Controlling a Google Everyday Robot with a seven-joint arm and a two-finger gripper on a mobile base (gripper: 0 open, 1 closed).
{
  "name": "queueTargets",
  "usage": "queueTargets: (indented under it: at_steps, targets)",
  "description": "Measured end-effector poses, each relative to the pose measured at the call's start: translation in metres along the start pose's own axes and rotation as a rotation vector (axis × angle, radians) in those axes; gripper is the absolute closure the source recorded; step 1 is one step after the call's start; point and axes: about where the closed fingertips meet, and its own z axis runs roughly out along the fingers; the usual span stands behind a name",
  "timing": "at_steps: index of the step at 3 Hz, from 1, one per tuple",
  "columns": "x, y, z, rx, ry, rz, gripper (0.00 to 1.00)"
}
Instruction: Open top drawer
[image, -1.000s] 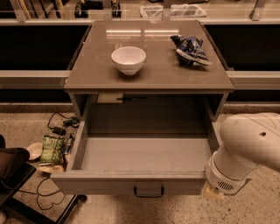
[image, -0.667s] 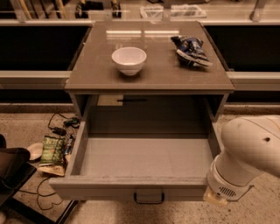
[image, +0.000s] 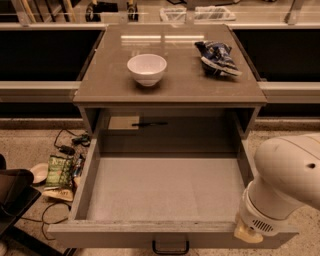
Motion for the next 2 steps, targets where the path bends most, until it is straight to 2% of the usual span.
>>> queueTargets:
  at_steps: [2]
  targets:
    - [0.0005,0.0005,-0.0009,0.003,0.001,0.000,0.35]
